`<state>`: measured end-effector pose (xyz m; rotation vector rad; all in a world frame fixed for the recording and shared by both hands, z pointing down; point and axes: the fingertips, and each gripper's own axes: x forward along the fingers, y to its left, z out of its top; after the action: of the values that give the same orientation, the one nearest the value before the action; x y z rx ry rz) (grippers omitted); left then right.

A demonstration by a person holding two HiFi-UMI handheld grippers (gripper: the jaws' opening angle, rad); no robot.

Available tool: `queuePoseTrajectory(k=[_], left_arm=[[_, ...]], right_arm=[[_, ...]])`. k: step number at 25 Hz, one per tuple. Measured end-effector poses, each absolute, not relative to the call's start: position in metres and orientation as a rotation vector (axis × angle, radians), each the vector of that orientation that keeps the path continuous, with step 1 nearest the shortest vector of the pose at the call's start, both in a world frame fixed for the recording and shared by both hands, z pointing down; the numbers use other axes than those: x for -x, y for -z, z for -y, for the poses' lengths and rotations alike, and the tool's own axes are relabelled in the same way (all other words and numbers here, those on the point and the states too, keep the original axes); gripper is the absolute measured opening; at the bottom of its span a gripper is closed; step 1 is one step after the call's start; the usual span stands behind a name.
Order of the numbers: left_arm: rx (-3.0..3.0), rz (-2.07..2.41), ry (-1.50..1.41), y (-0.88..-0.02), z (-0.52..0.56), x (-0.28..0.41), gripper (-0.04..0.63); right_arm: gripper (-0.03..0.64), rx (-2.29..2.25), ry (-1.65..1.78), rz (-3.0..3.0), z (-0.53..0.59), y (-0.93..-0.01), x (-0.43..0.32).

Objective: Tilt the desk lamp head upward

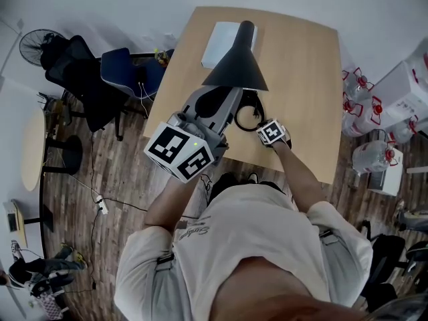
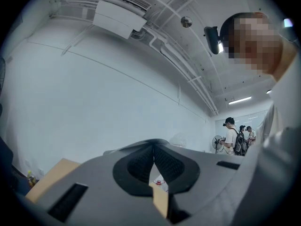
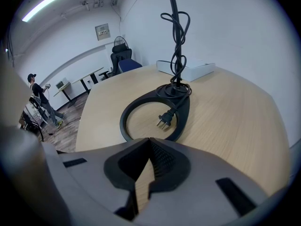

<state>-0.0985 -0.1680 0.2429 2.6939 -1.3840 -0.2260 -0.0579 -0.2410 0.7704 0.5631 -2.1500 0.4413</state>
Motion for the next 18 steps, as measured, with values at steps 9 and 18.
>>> queuePoseTrajectory(k=[9, 18], left_arm=[[-2.682, 1.340, 0.243, -0.255, 0.165, 0.096, 0.015], [-2.661, 1.270, 0.214, -0.279, 0.149, 0.101, 0.015]], right_arm=[[-0.005, -0.568, -0.405, 2.169, 0.241, -0.771, 0.059], [-0.005, -0.632, -0.319, 2.194, 0.237, -0.768, 0.062]])
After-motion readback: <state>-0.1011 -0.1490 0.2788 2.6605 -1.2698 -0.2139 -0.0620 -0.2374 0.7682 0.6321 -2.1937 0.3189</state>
